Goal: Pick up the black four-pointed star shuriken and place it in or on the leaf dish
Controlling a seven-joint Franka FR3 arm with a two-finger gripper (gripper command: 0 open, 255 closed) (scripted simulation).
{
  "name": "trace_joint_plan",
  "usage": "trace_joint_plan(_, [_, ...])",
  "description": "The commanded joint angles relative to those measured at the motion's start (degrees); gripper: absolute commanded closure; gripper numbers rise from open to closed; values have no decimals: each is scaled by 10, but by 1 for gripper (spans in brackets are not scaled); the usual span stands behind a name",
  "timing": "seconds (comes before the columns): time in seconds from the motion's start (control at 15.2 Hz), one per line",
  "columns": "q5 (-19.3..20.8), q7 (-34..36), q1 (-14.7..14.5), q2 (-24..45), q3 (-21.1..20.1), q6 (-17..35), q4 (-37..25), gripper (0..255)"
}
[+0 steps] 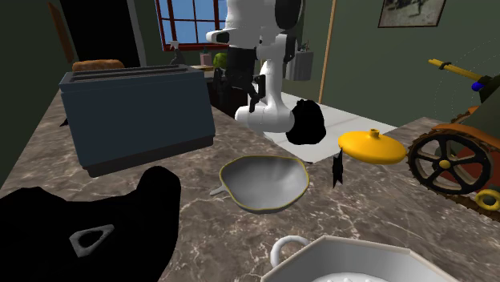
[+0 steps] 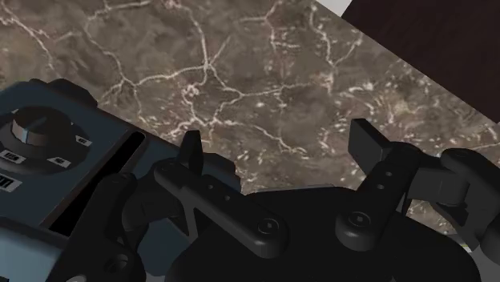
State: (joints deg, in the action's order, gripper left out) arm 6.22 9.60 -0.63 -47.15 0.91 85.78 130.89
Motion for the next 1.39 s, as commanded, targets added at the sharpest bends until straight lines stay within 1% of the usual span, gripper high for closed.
trace_joint_plan(0.0, [0, 0, 0, 0, 0, 0, 0, 0])
trace_joint_plan(0.33, [-31, 26, -21, 88, -36, 16, -59, 0])
trace_joint_plan(0.66, [-54, 50, -39, 179, -70, 24, -132, 0])
trace_joint_plan(0.99, [-67, 74, -54, 273, -103, 23, -220, 0])
trace_joint_plan(1.32, [-68, 101, -71, 374, -136, 9, -325, 0])
